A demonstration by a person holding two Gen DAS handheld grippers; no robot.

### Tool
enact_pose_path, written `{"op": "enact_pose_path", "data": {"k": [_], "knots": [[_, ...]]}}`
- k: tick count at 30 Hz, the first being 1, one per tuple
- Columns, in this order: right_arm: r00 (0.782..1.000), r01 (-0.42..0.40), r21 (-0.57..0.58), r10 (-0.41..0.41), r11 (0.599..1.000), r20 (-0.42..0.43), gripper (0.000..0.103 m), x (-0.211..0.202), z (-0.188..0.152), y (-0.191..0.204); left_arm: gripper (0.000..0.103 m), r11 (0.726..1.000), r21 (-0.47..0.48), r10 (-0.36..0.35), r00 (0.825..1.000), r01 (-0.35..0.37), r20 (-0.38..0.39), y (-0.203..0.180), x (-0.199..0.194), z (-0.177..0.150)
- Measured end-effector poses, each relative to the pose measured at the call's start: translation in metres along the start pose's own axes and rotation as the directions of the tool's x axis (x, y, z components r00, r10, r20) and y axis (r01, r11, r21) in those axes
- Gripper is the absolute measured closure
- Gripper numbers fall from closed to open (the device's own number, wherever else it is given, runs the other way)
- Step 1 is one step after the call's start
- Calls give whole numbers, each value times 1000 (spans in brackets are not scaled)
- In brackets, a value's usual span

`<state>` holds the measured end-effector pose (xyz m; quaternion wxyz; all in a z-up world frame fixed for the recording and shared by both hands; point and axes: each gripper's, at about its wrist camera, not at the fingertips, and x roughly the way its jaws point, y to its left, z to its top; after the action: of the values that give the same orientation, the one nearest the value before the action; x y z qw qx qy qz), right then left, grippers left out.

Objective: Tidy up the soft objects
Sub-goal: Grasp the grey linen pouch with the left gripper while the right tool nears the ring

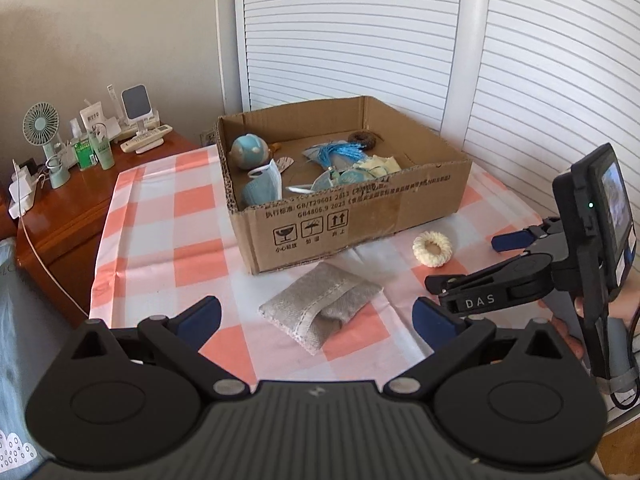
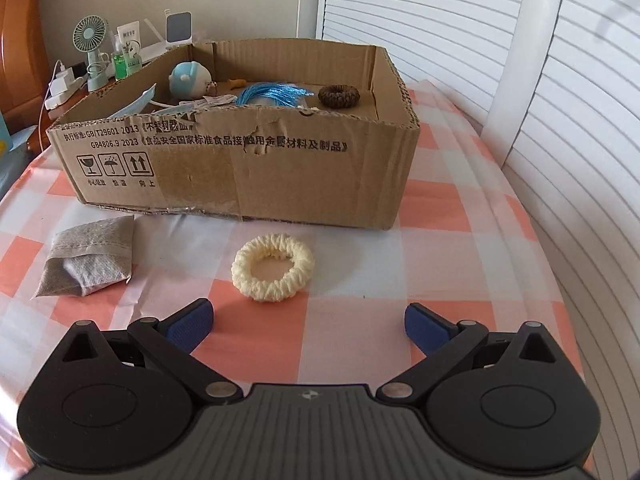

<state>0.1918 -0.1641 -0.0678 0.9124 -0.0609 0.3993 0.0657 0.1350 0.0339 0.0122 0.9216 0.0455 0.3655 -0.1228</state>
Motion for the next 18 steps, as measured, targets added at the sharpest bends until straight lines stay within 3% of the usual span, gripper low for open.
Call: {"op": "enact_pose_path", "data": {"k": [11, 18], "knots": [[997, -4, 24, 2, 1000, 74, 0, 6, -3, 0, 1, 1000, 15, -19, 997, 20, -70, 10, 47, -7], [996, -9, 20, 7, 1000, 84, 0, 3, -6, -1, 1, 988, 84, -121, 986, 131, -115, 11, 80, -1]]}}
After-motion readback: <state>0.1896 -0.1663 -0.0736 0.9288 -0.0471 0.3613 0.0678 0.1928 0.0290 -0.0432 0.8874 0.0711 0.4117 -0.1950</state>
